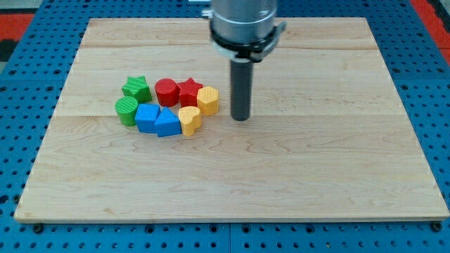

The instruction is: Place the yellow hexagon and the red star diagonal to the red circle

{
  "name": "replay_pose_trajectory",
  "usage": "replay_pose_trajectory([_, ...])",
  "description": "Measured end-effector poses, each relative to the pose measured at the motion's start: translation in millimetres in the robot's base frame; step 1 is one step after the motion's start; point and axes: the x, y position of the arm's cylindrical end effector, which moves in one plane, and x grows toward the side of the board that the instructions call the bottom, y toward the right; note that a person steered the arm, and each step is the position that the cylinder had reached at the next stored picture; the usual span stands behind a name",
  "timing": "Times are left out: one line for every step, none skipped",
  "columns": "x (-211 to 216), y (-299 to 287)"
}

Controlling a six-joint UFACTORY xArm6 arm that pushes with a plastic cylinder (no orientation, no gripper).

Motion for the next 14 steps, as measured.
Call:
replay_pose_trajectory([-30, 0])
replay_pose_trajectory([-69, -8])
replay_pose_trajectory([-68, -66])
replay_pose_trajectory([-60, -86])
replay_pose_trajectory([-65, -77])
replay_pose_trajectory([-69, -25])
replay_pose_trajectory([-47, -1])
replay_pose_trajectory([-27, 9])
replay_pose_trajectory([-24, -27])
replay_pose_trajectory([-22, -38])
replay_pose_trajectory([-23, -45])
replay_pose_trajectory([-30, -42])
replay_pose_trajectory([-59, -39])
replay_pose_trajectory([-90, -39])
